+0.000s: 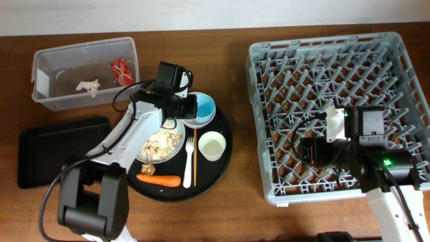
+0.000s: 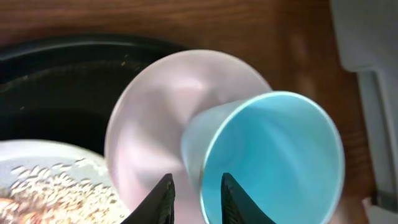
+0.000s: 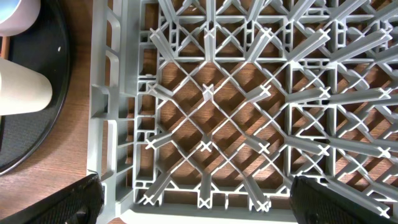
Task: Sort waste into correct bins and load items into the dishwasher rack
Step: 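Grasp the blue cup from the pink bowl with the left gripper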
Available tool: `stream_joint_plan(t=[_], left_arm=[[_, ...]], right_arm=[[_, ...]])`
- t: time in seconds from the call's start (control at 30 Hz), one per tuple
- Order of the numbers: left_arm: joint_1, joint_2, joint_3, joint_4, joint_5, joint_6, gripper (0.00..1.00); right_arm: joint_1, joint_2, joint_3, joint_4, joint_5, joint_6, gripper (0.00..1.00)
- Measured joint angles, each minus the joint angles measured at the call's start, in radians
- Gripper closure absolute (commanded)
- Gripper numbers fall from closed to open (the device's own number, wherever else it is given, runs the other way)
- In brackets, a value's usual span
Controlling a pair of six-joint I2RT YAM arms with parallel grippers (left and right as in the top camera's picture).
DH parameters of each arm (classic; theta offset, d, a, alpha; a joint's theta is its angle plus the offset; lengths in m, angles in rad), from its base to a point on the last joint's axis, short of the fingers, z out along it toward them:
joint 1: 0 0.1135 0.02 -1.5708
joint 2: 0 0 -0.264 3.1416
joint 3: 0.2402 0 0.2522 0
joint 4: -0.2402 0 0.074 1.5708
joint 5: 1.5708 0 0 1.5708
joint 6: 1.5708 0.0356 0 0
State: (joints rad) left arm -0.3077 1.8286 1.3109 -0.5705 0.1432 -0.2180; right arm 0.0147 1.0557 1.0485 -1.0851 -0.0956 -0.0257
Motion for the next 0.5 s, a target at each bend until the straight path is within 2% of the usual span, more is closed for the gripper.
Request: stream_joint_plan(t=[0.13,0.2,0.5], left_arm=[[0.000,0.001,0.000,-0.001,-0.019,0.000,0.92],[0.000,0.001,0.000,0.001,-0.021,-0.005,0.97],[-0.013,0.001,0.000,0.006,-0.029,-0.003,1.00]], right_arm=[[0.000,0.000,0.000,0.000,0.000,0.000,0.01],[0.000,0.000,0.000,0.000,0.000,0.000,0.01],[0.000,0.000,0.000,0.000,0.000,0.000,0.01]])
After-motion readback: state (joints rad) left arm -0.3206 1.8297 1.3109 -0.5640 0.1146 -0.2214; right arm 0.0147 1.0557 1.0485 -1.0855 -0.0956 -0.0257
